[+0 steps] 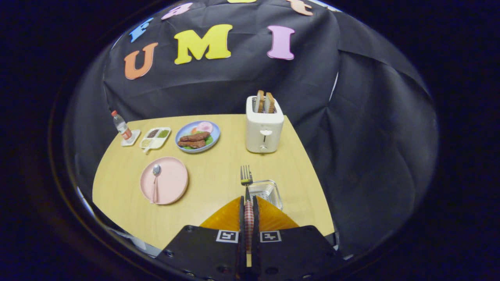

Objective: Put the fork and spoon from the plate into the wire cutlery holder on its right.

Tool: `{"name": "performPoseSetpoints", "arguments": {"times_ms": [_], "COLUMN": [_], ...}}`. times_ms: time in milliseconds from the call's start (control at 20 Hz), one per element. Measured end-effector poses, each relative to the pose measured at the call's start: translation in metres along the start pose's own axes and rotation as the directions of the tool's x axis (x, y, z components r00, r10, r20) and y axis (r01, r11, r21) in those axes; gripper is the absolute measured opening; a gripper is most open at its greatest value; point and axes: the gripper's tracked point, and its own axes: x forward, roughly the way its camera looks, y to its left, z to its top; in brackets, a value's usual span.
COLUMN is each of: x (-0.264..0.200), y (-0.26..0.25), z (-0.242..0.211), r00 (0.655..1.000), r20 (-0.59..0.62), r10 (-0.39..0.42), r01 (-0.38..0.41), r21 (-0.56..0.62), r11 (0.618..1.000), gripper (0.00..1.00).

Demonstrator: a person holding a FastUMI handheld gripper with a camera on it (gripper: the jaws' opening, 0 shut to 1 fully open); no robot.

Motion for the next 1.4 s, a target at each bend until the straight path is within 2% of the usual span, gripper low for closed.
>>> {"name": "performPoseSetpoints", "arguments": {"times_ms": [150,500,900,1150,1400], "x": [0.004,0.028,0.057,0.077,0.088], "y": [-0.022,-0.034,-0.034,-0.025,-0.029], "z": [-0.013,-0.026,-0.026,-0.030,-0.028], "r00": [0.998,0.978,0.910,0.880,0.892], "r20": [-0.051,-0.206,-0.413,-0.473,-0.452], "r10": [-0.022,0.012,0.041,0.045,-0.008], "r01": [0.023,0.000,-0.024,-0.019,0.020], "r21": [0.022,0.056,0.045,0.060,0.022], "r11": [0.999,0.998,0.999,0.998,1.000], "gripper": [0.05,0.06,0.06,0.06,0.08]}}
